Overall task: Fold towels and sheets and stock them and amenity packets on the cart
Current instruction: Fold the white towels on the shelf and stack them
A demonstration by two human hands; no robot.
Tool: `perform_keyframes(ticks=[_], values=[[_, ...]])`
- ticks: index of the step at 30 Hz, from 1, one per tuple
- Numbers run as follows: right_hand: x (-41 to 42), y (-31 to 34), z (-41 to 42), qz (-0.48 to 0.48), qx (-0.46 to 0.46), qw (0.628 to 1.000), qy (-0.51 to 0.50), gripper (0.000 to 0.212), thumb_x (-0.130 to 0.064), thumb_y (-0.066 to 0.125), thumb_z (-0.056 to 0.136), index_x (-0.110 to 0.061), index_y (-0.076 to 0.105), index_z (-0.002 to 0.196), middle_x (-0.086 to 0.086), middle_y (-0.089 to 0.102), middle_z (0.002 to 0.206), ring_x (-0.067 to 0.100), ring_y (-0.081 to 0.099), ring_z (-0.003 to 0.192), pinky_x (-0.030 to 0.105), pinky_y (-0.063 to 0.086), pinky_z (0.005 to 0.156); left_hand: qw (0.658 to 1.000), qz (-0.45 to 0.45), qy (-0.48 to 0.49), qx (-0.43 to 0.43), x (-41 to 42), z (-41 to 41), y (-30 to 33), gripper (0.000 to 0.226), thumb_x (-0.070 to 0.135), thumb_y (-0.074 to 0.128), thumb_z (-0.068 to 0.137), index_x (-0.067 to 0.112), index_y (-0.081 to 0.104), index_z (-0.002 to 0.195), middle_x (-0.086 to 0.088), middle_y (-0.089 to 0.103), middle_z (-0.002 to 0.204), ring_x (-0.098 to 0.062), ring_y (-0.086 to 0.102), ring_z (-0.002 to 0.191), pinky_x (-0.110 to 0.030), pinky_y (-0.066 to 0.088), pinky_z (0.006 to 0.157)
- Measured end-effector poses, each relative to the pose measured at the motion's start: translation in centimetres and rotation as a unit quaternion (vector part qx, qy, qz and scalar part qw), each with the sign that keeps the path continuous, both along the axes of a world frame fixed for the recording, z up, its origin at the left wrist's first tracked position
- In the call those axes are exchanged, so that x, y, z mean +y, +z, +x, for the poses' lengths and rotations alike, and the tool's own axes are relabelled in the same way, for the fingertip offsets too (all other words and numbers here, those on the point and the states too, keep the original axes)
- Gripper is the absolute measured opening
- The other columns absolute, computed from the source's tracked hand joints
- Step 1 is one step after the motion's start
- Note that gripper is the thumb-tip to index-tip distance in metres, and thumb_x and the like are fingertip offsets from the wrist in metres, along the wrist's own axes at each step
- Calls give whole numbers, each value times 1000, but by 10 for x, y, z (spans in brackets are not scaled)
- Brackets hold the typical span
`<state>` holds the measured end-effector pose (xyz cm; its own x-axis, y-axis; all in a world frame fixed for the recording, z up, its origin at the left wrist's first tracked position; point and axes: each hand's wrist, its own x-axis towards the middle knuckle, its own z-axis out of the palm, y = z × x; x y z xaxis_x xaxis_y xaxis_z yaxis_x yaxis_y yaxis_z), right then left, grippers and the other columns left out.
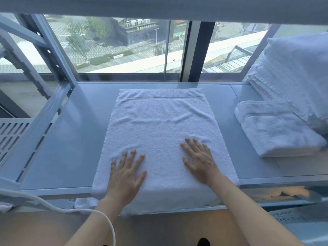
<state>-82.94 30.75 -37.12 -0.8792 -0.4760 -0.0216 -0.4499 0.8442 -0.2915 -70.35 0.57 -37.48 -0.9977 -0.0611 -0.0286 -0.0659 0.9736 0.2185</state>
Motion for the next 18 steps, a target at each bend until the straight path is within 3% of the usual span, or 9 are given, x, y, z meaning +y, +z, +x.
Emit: perform_keyframes(ticks=[4,9,13,18], values=[[-3,3,-12,7,1,1000,-1,62,-48,41,104,-40,22,162,-15,5,172,10,-3,159,45,3,128,1000,-3,13,-14,1,-16,4,67,68,14,99,47,5,162,13,-9,172,-15,-16,158,-53,-6,126],[-9,10,-20,9,-7,1000,-1,61,-45,43,104,-40,23,162,-15,7,172,10,-2,159,44,4,128,999,-1,24,-21,1,-22,7,65,64,24,103,47,4,162,13,-9,172,-15,-14,158,-53,-5,126],[-23,25,-3,19,-4,1000,-5,61,-37,42,106,-29,22,163,-9,7,173,15,-1,159,49,3,128,1000,-2,22,-17,1,-22,6,65,65,21,102,47,3,162,13,-9,172,-16,-14,158,-54,-6,126],[-80,23,62,-40,-23,990,131,59,-44,32,106,-32,23,163,-13,7,172,8,-4,158,40,-3,126,1000,6,15,-7,1,-22,5,66,64,23,102,46,4,162,12,-8,172,-16,-12,159,-54,-5,126]])
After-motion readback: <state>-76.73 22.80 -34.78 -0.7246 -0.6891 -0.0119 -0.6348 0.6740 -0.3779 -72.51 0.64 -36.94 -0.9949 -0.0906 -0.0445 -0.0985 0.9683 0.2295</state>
